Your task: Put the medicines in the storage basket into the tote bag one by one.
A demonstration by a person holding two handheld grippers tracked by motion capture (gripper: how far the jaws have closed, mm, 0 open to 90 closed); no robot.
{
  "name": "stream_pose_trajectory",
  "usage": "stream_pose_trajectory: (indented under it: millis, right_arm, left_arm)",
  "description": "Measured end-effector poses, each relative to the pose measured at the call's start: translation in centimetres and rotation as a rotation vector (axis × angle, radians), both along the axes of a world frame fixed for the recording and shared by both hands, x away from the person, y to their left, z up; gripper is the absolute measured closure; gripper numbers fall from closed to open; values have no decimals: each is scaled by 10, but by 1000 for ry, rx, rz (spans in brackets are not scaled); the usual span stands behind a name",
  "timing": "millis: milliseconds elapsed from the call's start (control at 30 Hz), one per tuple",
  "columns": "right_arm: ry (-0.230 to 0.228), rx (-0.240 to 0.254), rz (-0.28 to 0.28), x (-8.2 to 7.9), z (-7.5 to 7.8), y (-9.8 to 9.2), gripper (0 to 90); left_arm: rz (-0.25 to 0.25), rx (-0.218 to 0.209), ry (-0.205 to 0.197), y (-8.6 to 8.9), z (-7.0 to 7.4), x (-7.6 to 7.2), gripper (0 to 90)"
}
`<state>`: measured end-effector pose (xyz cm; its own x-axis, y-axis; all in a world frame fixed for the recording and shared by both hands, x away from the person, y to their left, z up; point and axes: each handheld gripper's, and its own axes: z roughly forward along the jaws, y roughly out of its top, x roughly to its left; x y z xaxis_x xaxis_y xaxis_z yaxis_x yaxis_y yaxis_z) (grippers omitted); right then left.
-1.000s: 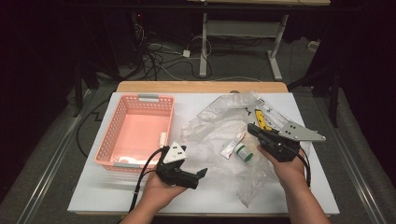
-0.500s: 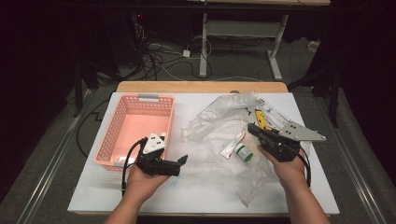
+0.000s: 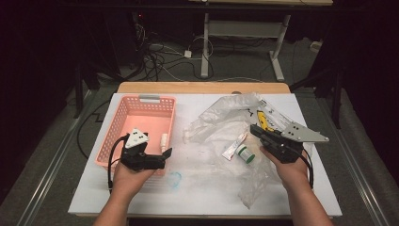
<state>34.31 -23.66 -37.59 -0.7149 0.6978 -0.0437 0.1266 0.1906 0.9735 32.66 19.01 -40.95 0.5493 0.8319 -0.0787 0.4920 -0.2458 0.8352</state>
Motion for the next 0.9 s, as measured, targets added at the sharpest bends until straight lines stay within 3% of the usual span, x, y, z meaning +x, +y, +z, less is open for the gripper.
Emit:
stream_pose_trajectory:
  millis: [233,433,667,733,900]
  right_arm:
    - [0,0,-1,0,0,0,900]
    - [0,-1,-1,0,0,0,900]
    - [-1,-1,-1,0,0,0,900]
    - [1,-1,-3,0,0,0,900]
    - [6,-4,-4,1,-1,0,900]
  left_arm:
    - [56,-16,5,21,1,2,0]
    - [77,-15,17,28,-2,5,0]
    - [65,-32,30,26,-2,7,0]
    - [62,-16,44,22,-1,10,0]
    - [55,-31,61,16,4,19,0]
